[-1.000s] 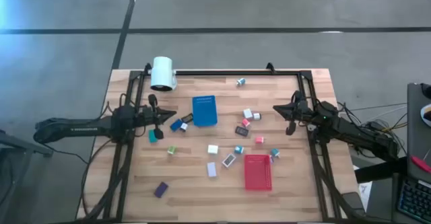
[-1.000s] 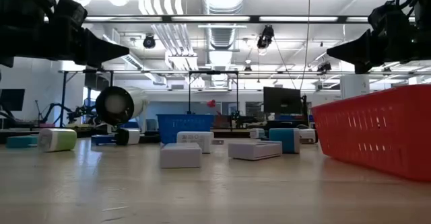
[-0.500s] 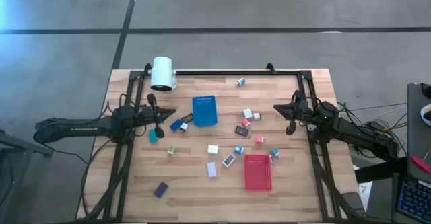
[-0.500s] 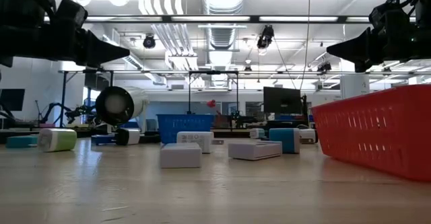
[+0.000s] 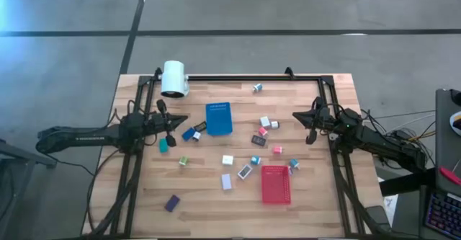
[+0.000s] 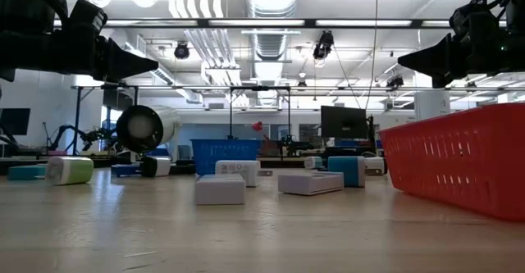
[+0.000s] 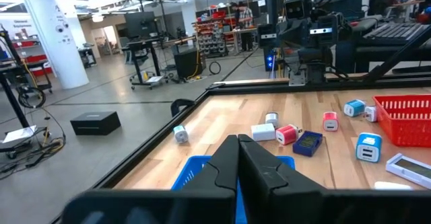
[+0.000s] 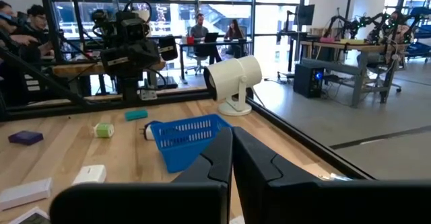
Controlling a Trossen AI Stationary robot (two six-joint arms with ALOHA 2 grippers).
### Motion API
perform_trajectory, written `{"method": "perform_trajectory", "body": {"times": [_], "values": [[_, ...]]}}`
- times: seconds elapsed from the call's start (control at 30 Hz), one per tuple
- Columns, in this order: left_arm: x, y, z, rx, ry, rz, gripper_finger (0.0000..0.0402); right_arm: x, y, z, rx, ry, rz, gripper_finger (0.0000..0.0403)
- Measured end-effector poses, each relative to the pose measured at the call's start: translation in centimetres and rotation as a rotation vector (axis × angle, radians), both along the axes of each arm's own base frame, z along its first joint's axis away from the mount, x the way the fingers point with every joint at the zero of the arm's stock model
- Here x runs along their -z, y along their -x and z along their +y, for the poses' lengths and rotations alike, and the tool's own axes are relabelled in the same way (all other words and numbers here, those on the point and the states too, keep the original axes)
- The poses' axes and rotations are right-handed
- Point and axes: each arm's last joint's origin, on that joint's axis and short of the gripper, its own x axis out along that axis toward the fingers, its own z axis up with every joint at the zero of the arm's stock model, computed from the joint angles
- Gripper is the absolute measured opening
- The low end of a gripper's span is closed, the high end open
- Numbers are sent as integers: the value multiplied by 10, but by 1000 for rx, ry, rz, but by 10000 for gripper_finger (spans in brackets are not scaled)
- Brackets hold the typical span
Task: Pick & Place Office items
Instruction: Put the right white and black charger adapter into the red bin
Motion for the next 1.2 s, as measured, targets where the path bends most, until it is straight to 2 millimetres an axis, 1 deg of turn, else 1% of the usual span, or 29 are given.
{"method": "perform_trajectory", "body": {"times": [0.4, 0.53, 0.63, 0.77, 0.9, 1.07, 1.2], "values": [[0, 0, 0, 1, -17, 6, 10, -1, 0, 0, 1, 9, -12, 8], [0, 0, 0, 1, -13, 4, 9, -9, 1, 0, 6, 50, -87, 8], [0, 0, 0, 1, -14, 4, 10, -16, 1, 0, 23, 42, -162, 8], [0, 0, 0, 1, -18, 6, 9, -22, -1, -1, 26, 35, -150, 8], [0, 0, 0, 2, -37, 12, 9, -34, -6, -4, 49, -28, -67, 9], [0, 0, 1, -28, -46, 16, 8, -60, -18, -10, 79, -86, 152, 9], [0, 0, 1, -30, -46, 16, 11, -78, -31, -16, 101, -120, 372, 9]]}}
